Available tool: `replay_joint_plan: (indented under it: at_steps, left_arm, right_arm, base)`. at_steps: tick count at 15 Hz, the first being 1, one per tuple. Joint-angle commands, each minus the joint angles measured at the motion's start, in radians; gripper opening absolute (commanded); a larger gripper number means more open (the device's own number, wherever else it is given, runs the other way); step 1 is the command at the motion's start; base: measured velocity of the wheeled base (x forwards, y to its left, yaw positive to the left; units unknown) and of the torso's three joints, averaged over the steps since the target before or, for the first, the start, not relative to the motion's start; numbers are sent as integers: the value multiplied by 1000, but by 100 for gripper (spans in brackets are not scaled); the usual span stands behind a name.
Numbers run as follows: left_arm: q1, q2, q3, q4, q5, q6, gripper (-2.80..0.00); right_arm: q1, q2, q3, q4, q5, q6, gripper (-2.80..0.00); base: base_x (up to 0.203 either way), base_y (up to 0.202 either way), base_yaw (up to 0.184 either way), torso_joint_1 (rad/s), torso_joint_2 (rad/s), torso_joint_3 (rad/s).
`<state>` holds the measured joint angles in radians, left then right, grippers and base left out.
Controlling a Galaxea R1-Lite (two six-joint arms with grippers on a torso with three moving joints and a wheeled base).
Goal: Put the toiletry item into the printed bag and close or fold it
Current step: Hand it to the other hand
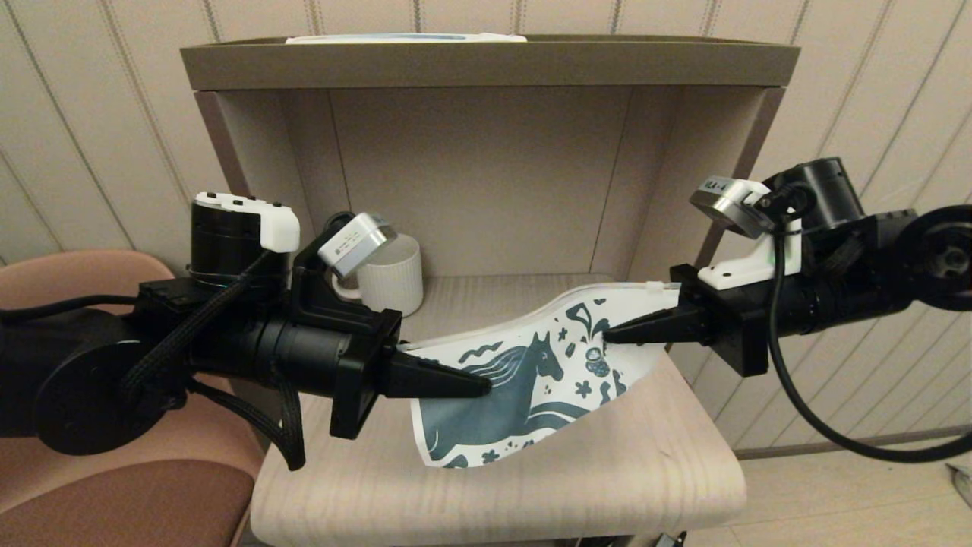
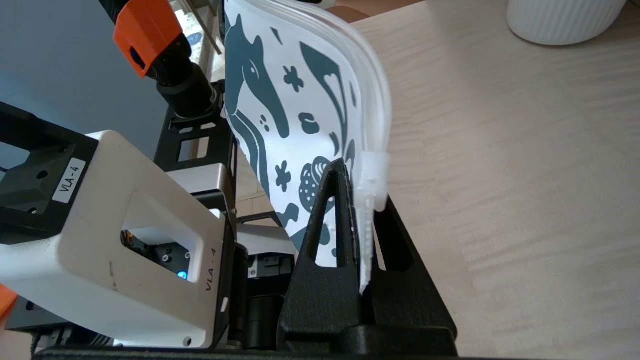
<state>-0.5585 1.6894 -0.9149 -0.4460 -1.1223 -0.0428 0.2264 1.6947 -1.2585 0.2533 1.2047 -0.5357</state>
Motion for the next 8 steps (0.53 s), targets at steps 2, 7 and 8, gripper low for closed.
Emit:
replay_joint_plan:
  at_steps: [2,7,8]
  left_arm:
    - [0,3,0,-3,-3,-2,-280]
    - [0,9,-4,4,-1,-2,0]
    - [0,4,-4,4,1,-1,0]
  right_arm:
    - [-1,-3,1,1,7,-3,-280]
    - [-9,-10,1,1,7,-3,-280]
    - [-10,-10,1,1,7,-4,-280]
  base:
    - [0,0,0,0,0,0]
    - [0,0,0,0,0,0]
    - [0,0,0,0,0,0]
